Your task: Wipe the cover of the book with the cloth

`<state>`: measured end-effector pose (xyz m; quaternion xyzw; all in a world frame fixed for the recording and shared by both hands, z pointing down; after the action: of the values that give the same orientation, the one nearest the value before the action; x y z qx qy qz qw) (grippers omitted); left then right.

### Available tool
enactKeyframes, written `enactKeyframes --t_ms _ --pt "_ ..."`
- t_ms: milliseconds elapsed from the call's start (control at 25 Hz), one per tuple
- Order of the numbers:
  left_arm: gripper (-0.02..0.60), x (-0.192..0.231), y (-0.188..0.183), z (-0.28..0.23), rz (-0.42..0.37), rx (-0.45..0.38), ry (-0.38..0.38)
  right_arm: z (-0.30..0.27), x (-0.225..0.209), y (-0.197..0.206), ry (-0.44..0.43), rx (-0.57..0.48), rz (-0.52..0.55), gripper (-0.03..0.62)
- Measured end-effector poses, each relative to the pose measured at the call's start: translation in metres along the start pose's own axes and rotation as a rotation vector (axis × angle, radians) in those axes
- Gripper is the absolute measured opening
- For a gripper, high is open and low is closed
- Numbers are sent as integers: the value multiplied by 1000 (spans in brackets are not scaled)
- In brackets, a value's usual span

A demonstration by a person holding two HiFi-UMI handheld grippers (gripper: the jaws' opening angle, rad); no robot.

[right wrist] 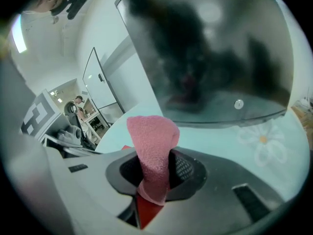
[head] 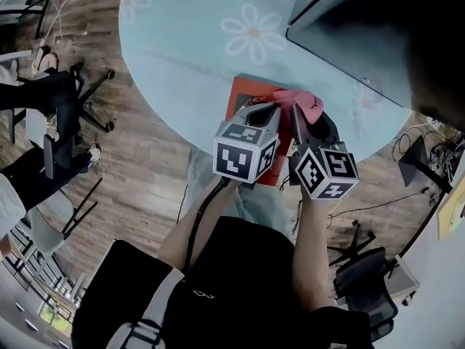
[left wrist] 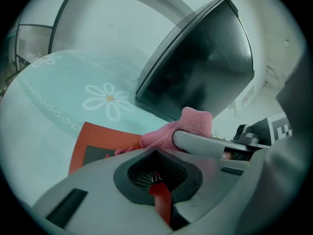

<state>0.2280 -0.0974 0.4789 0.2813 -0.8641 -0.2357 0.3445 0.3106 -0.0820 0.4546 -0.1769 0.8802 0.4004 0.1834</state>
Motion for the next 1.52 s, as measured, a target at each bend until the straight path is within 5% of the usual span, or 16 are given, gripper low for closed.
enactKeyframes --t_ms 480,840,1520 --pt "12 -46 -2 -28 -46 17 41 29 -42 -4 29 -24 -33 91" --pt "14 -60 -1 -6 -2 -59 15 46 -19 -23 -46 -45 38 91" --pt "12 51 31 102 50 -92 -70 10 120 35 -125 -10 82 91"
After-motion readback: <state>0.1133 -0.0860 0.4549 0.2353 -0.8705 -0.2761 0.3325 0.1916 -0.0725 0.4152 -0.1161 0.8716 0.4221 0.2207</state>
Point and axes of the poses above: the fingertips, and each gripper's own axes: z backward along the fingers, x to its left, y out of its underside, the point moved 4 cm from there along z, backward along the fingers, and after that the axes turned 12 degrees about -z, right-handed, at the moved point
